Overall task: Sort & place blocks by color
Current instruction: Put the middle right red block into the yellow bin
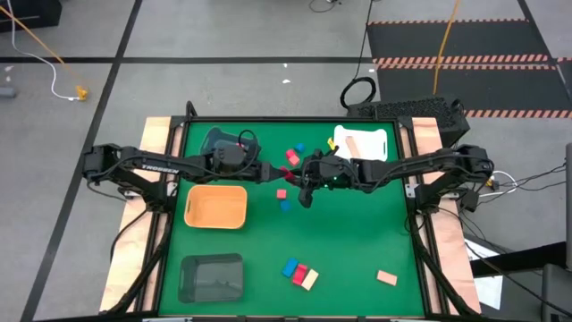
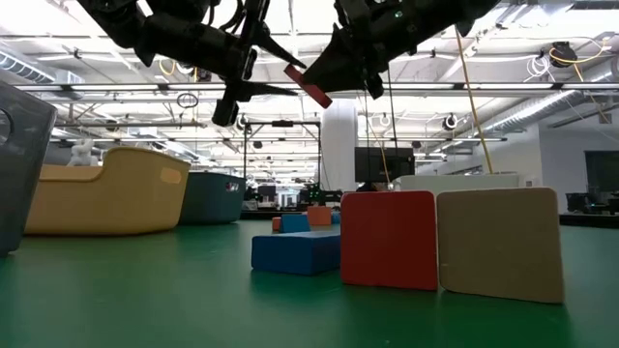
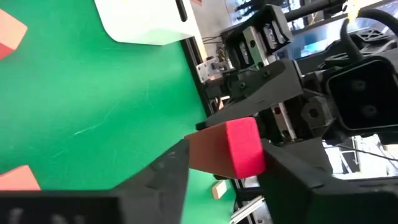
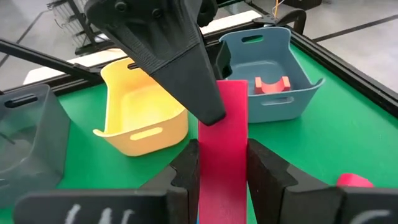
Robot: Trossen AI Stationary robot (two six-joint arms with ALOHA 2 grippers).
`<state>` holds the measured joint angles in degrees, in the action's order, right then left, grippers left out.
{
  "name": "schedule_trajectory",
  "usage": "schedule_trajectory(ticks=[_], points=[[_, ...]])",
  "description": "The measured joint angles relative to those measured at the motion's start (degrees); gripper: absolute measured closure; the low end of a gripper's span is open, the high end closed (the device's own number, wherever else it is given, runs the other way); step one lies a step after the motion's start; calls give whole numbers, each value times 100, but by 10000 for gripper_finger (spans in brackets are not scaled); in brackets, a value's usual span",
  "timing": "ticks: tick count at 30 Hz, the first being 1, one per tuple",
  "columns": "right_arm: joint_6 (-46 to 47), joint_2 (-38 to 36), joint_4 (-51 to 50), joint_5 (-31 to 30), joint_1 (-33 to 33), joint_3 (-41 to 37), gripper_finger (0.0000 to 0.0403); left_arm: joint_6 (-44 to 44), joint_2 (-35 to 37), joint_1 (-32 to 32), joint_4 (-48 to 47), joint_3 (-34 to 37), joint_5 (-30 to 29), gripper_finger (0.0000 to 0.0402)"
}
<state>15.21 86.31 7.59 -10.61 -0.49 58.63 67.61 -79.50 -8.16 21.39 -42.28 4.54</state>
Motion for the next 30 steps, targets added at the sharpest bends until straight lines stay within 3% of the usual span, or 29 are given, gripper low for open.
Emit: schedule_trajectory(ticks=[7, 14, 18, 25, 30], points=[[57, 247, 119, -52, -27, 0, 282, -104, -7, -7, -126, 19, -33, 340], [321, 296, 121, 41, -27, 0, 293, -89, -9, -7, -336, 17, -6, 340], [608, 194, -103, 551, -83, 11, 262, -109, -7, 4, -329, 6, 85, 340], [1193, -156, -1364, 1035, -276, 4, 195, -134, -7, 59, -275, 6, 84, 340], [1592, -634, -2169, 1259, -322, 2, 172, -201, -7, 74, -269, 6, 102, 340]])
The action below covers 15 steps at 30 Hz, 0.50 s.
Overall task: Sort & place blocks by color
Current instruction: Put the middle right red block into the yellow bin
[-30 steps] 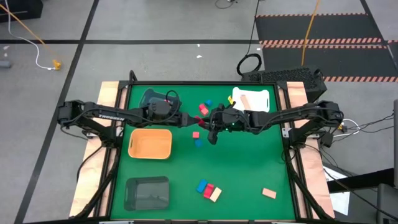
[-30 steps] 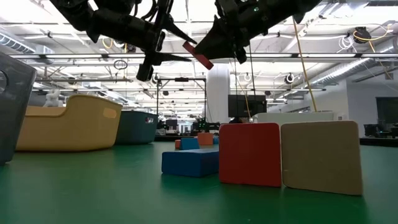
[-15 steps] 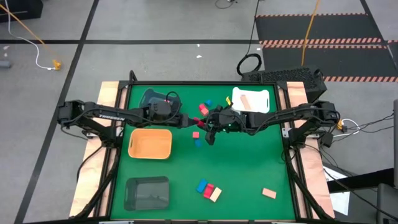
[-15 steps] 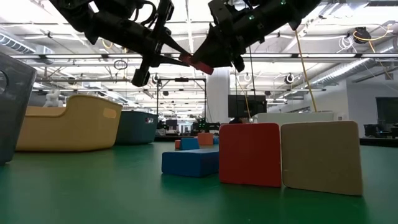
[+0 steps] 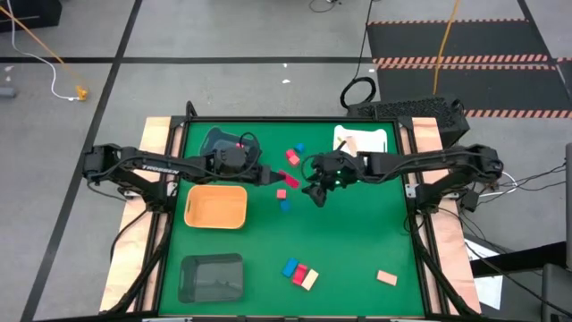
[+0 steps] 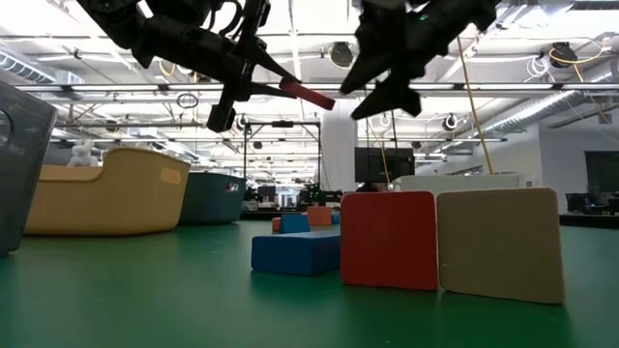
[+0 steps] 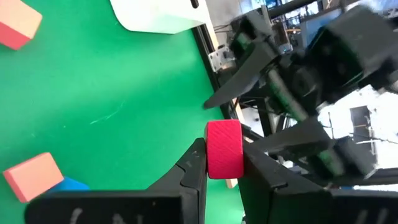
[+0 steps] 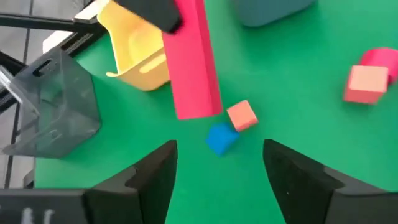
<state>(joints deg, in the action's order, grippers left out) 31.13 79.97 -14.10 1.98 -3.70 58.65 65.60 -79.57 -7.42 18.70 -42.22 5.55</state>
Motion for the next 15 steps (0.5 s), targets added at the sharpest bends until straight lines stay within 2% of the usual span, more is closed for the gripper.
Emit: schedule_trajectory(ticks=[3, 8, 12, 15], points=[[229, -362, -525, -2, 0, 0, 171, -25, 2, 0, -66, 0, 127, 340], [976, -784, -1304, -2, 27, 0, 180, -180, 178, 0, -529, 0, 981, 340], [1432, -898, -1588, -2, 177, -53, 189, -388, 629, 4, -1301, 0, 1466, 340], [1490, -914, -1555, 9, 395, -239, 193, -445, 1220, 106, -2061, -6, 1542, 340]])
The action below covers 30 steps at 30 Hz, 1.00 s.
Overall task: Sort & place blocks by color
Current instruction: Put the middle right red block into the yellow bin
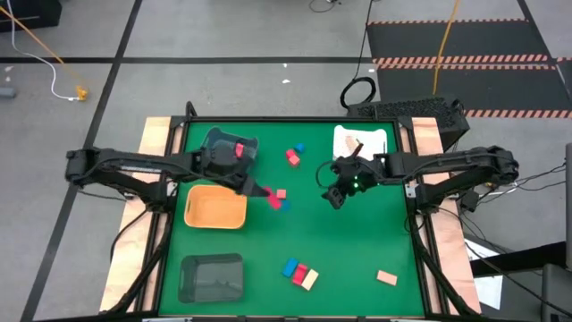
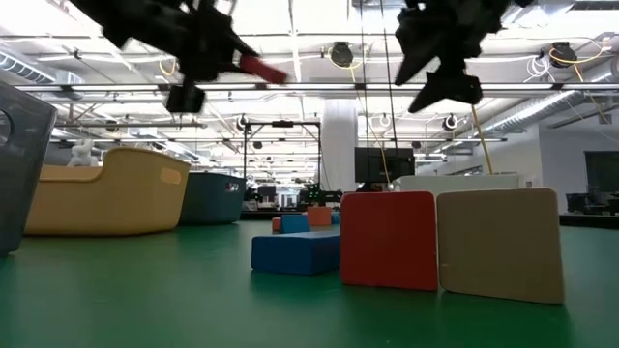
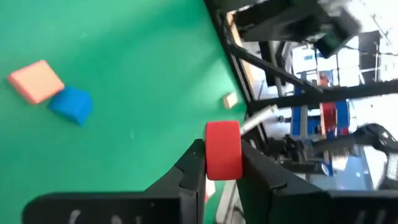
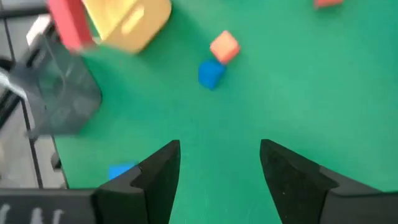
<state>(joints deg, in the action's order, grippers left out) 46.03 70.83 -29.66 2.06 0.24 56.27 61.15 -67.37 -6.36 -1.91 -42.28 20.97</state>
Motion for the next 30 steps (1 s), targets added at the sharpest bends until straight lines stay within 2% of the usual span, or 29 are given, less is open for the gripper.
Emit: schedule_trajectory(ticks=[3, 9, 13, 16, 21, 25, 30], points=[[143, 4, 105, 126, 230, -313, 195, 112, 739, 208, -1066, 6, -55, 340], [1217, 7, 631, 554, 707, -903, 195, 985, 2061, 794, -3232, -2, -1107, 340], [1470, 4, 900, 566, 1098, -1120, 195, 1656, 2466, 1153, -4870, 4, -1824, 340], [1483, 6, 967, 591, 1264, -1259, 195, 1888, 2477, 1263, -5732, 8, -2118, 340], [1526, 6, 1296, 552, 1374, -1522, 195, 1818, 2305, 1278, -6200, 8, -2336, 337], [1944, 4, 1706, 565, 1377, -1688, 195, 1816, 2167, 1278, -6229, 8, -2502, 303], [1936, 4, 2187, 574, 1378, -1781, 195, 1893, 1973, 1278, -6178, 8, -2618, 258]])
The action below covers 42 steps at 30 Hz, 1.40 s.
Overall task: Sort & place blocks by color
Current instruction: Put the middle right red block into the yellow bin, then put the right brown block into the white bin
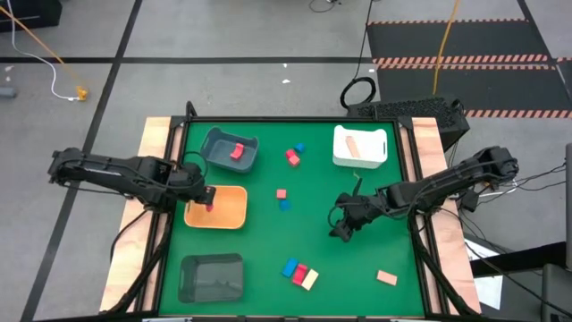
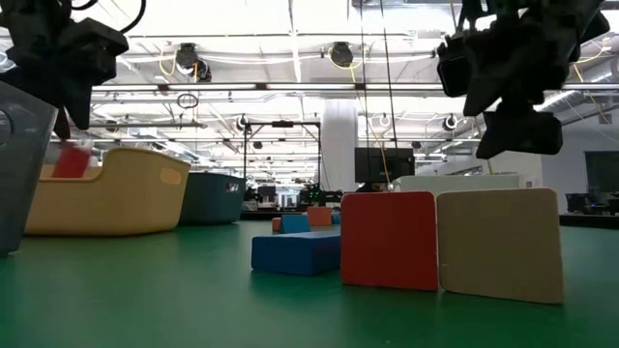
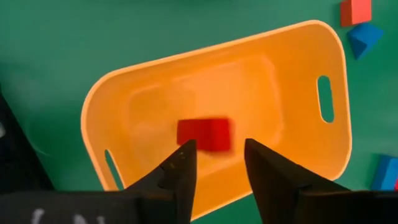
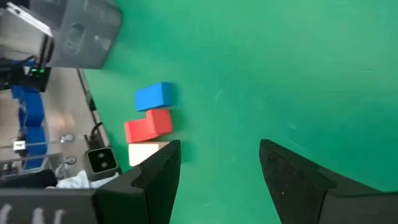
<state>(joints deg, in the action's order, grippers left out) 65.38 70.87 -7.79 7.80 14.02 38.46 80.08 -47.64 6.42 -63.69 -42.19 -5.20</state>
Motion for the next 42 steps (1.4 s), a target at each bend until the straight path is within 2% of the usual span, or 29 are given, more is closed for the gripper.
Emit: schedule_trajectory(ticks=[6, 8, 13, 18, 22, 27, 33, 39, 42], points=[[-16, -29, 69, 160, 33, 0, 195, -72, -66, 0, 183, 0, 19, 215], [-7, -41, 63, 360, 35, 0, 195, -174, -39, 0, 440, 1, 185, 207], [-6, -166, 4, 799, -11, -2, 195, -519, 12, 0, 2003, 2, 711, 206], [-38, -293, -69, 892, 4, -2, 195, -1265, 12, 0, 4063, 2, 736, 216], [398, -355, -30, 1284, 267, -2, 195, -1974, 0, -45, 4869, 0, 684, 220], [2224, -365, 386, 2465, 959, -2, 195, -2521, 2, -293, 4849, 0, 666, 220], [3595, -365, 659, 2955, 1695, -2, 195, -2669, 2, -389, 4489, 0, 702, 220], [3774, -358, 319, 2932, 2075, -2, 195, -2992, 2, -338, 3945, 0, 779, 220], [4110, -356, 292, 2542, 2296, -2, 195, -3150, 2, -339, 3730, 0, 780, 220]])
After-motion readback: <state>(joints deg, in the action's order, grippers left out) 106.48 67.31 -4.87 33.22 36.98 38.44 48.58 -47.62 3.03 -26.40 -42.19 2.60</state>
